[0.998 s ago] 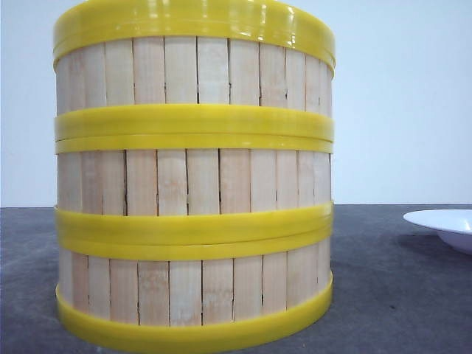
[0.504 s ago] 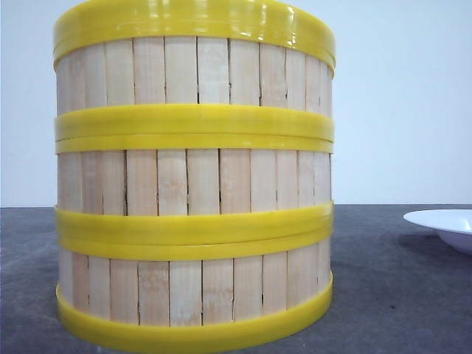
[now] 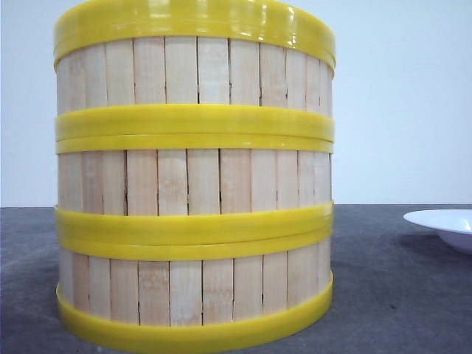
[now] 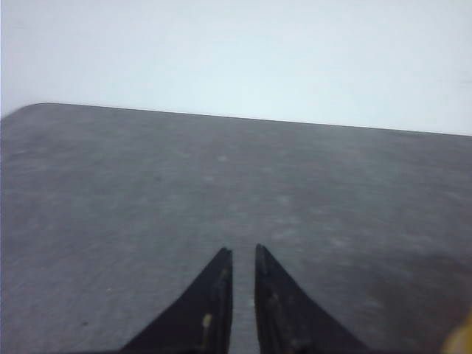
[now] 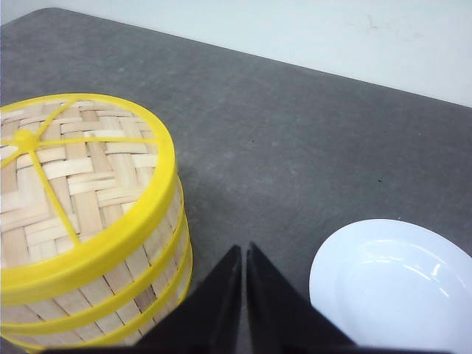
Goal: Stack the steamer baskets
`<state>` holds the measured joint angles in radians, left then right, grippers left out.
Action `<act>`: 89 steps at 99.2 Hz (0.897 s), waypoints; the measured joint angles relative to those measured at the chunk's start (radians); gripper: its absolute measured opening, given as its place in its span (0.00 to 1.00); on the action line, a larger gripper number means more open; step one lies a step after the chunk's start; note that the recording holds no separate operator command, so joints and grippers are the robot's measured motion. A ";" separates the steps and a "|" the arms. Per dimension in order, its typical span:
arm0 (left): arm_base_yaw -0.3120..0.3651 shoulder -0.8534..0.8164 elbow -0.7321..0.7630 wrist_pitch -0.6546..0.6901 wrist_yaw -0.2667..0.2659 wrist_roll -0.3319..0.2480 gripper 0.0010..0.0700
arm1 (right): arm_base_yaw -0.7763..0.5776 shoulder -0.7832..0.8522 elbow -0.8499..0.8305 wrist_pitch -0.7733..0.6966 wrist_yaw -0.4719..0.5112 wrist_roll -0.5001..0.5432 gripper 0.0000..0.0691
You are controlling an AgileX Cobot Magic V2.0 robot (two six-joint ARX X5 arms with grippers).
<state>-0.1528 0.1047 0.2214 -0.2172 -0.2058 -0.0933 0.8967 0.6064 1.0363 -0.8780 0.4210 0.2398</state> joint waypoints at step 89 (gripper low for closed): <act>0.072 -0.100 -0.189 0.043 0.018 0.126 0.03 | 0.000 0.000 0.000 0.000 0.000 0.000 0.01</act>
<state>-0.0811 0.0044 0.0326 -0.1738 -0.1875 0.0322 0.8967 0.6064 1.0363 -0.8780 0.4210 0.2398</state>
